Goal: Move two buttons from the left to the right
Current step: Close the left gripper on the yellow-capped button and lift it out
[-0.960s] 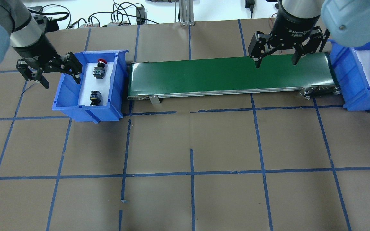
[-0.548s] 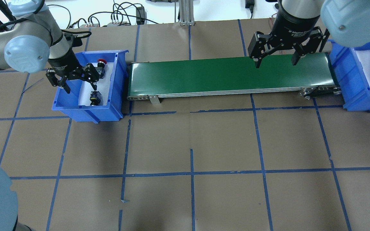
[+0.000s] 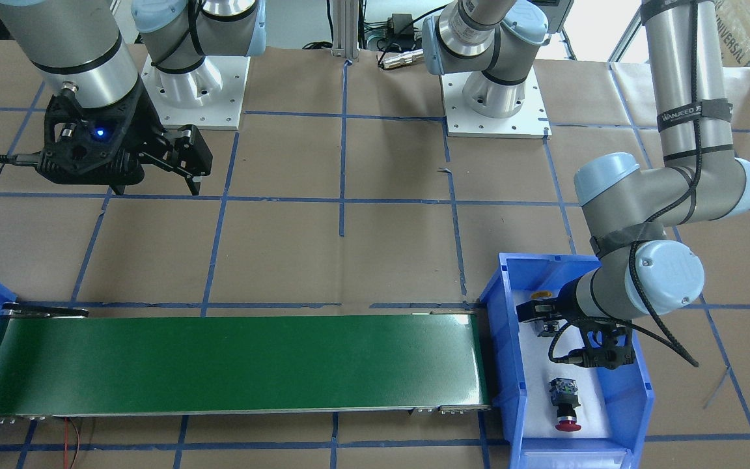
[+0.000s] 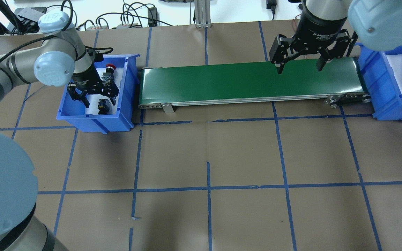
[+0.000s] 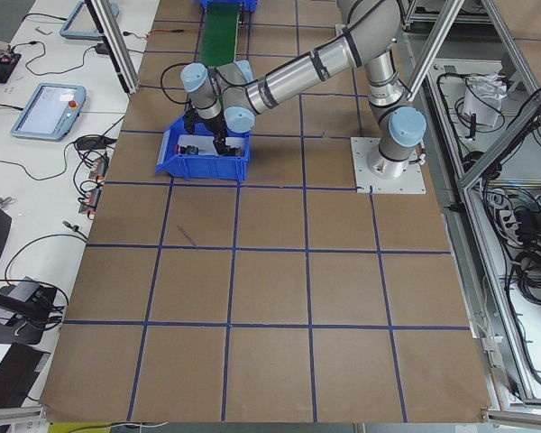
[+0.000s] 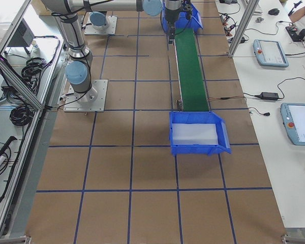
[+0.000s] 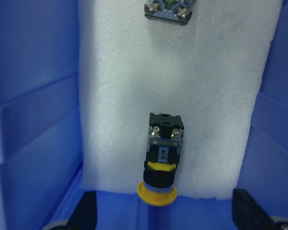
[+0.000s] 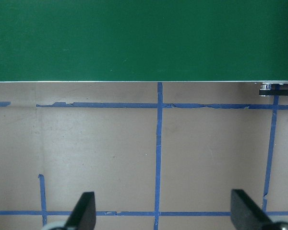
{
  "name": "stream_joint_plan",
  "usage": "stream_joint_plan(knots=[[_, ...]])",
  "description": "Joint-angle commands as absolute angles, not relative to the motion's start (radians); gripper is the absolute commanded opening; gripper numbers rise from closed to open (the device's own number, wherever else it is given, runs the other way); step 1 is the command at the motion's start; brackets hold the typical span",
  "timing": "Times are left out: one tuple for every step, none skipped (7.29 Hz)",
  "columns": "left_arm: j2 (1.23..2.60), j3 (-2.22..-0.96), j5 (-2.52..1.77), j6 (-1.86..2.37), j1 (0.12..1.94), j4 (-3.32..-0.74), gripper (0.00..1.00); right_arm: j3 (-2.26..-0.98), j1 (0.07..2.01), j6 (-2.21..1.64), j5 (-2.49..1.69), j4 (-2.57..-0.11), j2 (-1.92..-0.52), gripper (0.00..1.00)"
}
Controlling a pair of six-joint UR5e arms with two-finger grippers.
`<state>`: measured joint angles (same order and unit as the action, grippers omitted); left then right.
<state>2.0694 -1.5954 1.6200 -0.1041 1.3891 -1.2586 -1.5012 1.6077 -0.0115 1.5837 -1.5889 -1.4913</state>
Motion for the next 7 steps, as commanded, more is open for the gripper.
stream_joint_plan(knots=[[2.086, -1.601, 1.621, -0.115, 1.394, -1.259, 0.75, -1.502, 1.608, -0.011, 1.583, -1.589, -1.491, 1.0], [2.085, -1.597, 1.621, -0.123, 1.391, -1.259, 0.45, -1.502, 1.608, -0.009, 1.583, -1.589, -1.491, 1.0], [2.085, -1.591, 1.621, -0.12, 1.391, -1.258, 0.28, -1.502, 1.608, -0.009, 1.583, -1.589, -1.491, 1.0], [2.085, -1.585, 1.62, -0.12, 1.391, -1.258, 0.18, -1.502, 1.608, -0.009, 1.583, -1.589, -1.491, 1.0], [2.071, -1.579, 1.62, -0.12, 1.391, -1.259, 0.17, -1.502, 1.608, -0.009, 1.583, -1.589, -1.49, 1.0], [2.045, -1.574, 1.62, -0.121, 1.393, -1.262, 0.17, -1.502, 1.608, -0.008, 1.583, -1.589, -1.489, 1.0], [1.989, -1.55, 1.615, -0.123, 1.396, -1.293, 0.18, -1.502, 1.608, -0.008, 1.583, -1.589, -1.489, 1.0]])
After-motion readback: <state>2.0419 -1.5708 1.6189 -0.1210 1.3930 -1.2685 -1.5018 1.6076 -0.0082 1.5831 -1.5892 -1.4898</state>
